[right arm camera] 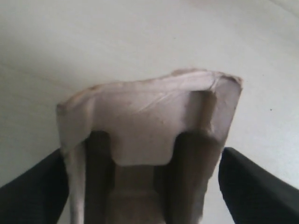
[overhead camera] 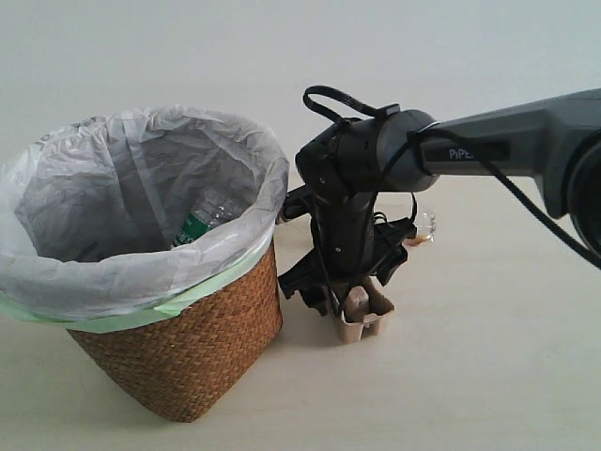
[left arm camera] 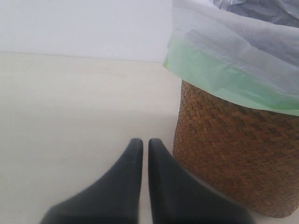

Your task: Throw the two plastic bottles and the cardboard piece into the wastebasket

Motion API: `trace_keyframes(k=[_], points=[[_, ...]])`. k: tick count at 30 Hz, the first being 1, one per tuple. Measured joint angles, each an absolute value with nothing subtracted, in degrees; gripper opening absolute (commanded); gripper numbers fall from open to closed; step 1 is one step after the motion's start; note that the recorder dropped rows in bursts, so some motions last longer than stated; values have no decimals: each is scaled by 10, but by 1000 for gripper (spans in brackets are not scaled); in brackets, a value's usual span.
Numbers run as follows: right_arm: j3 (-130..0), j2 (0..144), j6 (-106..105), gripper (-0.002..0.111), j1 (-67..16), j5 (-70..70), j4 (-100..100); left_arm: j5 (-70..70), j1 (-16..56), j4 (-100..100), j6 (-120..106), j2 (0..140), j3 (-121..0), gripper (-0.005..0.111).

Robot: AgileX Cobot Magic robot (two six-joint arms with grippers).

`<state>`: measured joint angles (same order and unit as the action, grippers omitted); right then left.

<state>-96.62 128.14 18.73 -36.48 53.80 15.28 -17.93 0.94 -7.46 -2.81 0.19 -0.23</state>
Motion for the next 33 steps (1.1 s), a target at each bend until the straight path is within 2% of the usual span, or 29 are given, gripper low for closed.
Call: trace_keyframes(k=[1, 3, 8, 10, 17, 22, 27, 33], points=[[-966, 1284, 187, 75, -365, 537, 154, -179, 9, -75, -28, 2, -2, 4], [-966, 1288, 187, 65, -365, 531, 155, -179, 9, -75, -28, 2, -2, 4], [-966, 1289, 187, 14, -365, 528, 159, -179, 9, -75, -28, 2, -2, 4], [-966, 1289, 187, 0, -365, 529, 159, -179, 9, -75, -28, 2, -2, 4], [-965, 1279, 183, 0, -365, 586, 165, -179, 9, -75, -28, 2, -2, 4], [-929, 1210, 180, 0, -365, 578, 172, -179, 9, -75, -28, 2, -2, 4], [-837, 1112, 181, 0, -351, 524, 161, -179, 9, -75, -28, 2, -2, 4], [-705, 1012, 179, 0, -273, 458, 124, -179, 9, -75, -28, 2, -2, 4]])
